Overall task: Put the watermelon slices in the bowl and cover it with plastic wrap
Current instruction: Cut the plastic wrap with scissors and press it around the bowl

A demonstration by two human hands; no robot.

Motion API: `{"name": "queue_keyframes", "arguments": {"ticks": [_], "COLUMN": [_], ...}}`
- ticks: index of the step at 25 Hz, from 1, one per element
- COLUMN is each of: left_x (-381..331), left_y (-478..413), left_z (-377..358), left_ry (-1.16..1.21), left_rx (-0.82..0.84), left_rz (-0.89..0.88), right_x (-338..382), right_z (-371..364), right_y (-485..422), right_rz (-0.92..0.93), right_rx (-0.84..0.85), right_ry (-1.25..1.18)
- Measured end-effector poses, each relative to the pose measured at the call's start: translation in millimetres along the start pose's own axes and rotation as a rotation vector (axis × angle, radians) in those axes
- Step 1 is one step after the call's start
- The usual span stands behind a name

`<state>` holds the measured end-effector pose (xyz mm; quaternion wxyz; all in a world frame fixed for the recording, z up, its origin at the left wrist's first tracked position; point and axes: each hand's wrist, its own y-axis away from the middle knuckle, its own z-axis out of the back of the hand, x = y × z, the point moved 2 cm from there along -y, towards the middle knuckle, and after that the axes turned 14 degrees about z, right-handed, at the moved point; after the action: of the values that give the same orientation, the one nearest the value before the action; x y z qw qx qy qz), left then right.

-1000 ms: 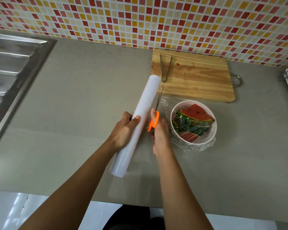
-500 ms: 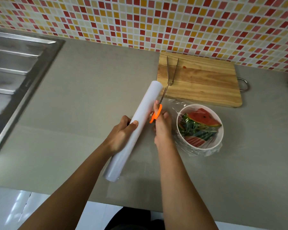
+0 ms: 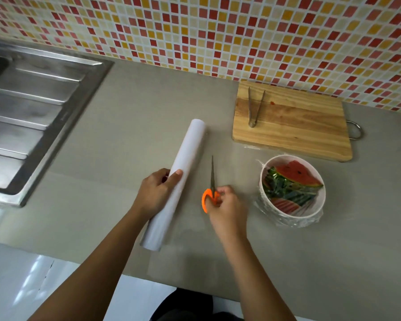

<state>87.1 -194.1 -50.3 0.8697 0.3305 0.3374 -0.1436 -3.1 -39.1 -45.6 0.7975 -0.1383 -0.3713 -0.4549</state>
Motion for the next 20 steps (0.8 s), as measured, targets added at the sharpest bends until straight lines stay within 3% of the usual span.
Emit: {"name": "queue_keyframes", "arguments": {"ticks": [2,4,13,16,18,20], "left_x": [-2,-1,-1,-2,-6,-13], "left_y": [0,0,4,6,8,13], "left_z": [1,1,-9,-10,-9,-4], "left_ry": [-0.137,-0.199,-0.357,-0.408,-0.427,-0.395], "left_rx": [-0.092,-0.154,-0.261,-0.241,-0.216,-0.311], "left_rz": [-0.084,-0.145,-0.185,-0.126,-0.049,-0.052], "right_x": [8,16,19,27,33,29], "right_z": [-1,-6,-14,-8,15,61], "right_y": [4,3,9,16,20,18], "right_rz": [0.066,0.09,0.036,0.112,0.247,0.392], "right_rx": [0.079,0.149,0.132,0.137,0.004,-0.292], "right_ry": [0.349,0.464,0.235,0.223,0.146,-0.014]}}
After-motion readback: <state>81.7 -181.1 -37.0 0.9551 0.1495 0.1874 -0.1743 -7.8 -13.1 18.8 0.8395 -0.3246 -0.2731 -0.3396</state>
